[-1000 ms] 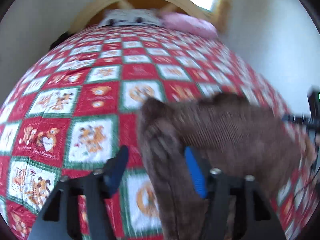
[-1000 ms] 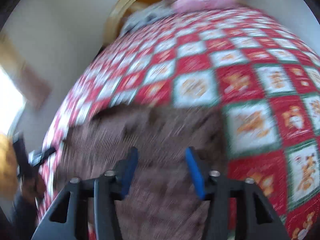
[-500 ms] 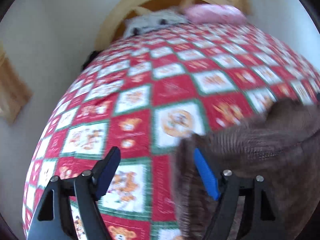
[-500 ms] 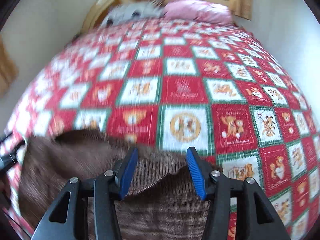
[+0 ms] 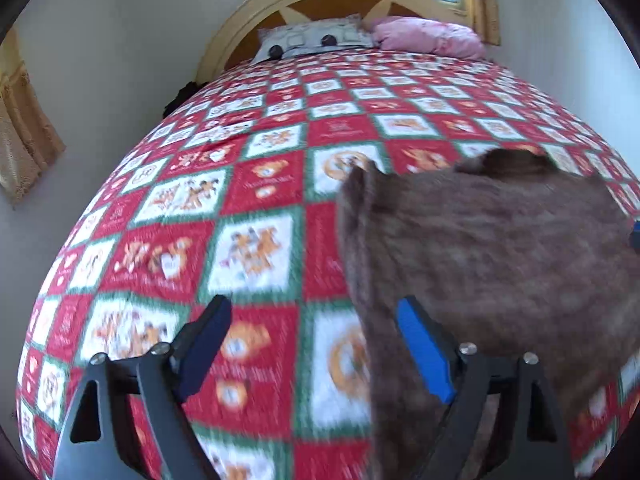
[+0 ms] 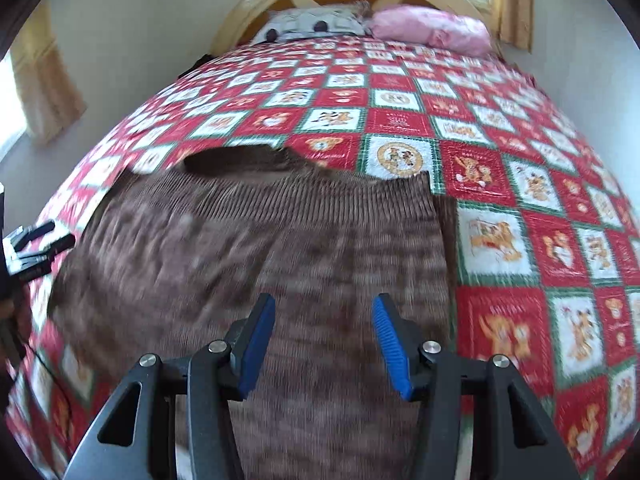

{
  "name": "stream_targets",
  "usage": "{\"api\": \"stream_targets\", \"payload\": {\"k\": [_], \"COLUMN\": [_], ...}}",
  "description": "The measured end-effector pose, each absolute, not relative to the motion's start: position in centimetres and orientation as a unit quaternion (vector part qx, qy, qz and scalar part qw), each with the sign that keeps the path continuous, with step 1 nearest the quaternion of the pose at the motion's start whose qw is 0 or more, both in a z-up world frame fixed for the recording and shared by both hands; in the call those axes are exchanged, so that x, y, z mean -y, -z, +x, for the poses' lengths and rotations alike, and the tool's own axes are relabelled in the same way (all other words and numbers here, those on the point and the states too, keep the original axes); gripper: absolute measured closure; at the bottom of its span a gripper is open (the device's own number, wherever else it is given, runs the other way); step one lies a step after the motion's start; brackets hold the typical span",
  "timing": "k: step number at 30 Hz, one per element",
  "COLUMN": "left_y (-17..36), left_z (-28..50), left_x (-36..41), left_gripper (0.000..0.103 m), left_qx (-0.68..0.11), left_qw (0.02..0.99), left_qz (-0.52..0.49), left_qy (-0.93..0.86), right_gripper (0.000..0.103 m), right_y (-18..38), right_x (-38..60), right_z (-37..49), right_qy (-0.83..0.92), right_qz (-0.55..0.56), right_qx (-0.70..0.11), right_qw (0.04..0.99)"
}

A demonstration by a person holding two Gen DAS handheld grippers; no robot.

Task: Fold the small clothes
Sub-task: 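Open both grippers and release the folded hem onto the sweater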

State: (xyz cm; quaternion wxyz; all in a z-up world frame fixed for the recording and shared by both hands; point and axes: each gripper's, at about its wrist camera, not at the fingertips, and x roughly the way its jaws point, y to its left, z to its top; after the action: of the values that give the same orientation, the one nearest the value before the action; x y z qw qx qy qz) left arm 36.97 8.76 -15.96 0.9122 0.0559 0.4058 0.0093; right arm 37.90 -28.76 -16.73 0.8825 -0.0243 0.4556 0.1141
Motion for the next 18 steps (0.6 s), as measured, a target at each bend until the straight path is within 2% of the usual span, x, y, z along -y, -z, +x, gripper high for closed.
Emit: {"api": "stream_targets", "payload": {"k": [6,10,15,16,18], "left_y": [18.5,19.0,18.8,19.0,19.4], "left_z": [33.7,32.4,31.6,31.6,31.5], "left_x": [-6.7,-7.6,-8.5,-8.6,-8.8], "left_gripper": [0.013,0.006,0.006,0.003,0.000], "left_qx": [-0.427,-0.426,-0.427,-0.426,-0.427], "left_qw": [0.898,0.900,0.901,0.901,0.901], "left_qz": [0.109,0.086,0.078,0.085,0.079], "left_qy": [0.021,0.017,0.005,0.003,0.003], "right_gripper": [0.051,0.051,0.051,0.051,0.051], "right_y": [18.4,19.3,17.4,17.3,18.8], "right_x": [29.4,29.9,29.9,29.8,29.6], "right_z": [32.6,30.1,28.5,28.5,29.0], "right_qy": [-0.099,-0.094,-0.096,-0.097,-0.085], "right_qz": [-0.071,-0.091,-0.072,-0.069,-0.079], "right_qx": [-0.469,-0.464,-0.439,-0.439,-0.468], "right_qw": [0.875,0.876,0.890,0.891,0.876]}}
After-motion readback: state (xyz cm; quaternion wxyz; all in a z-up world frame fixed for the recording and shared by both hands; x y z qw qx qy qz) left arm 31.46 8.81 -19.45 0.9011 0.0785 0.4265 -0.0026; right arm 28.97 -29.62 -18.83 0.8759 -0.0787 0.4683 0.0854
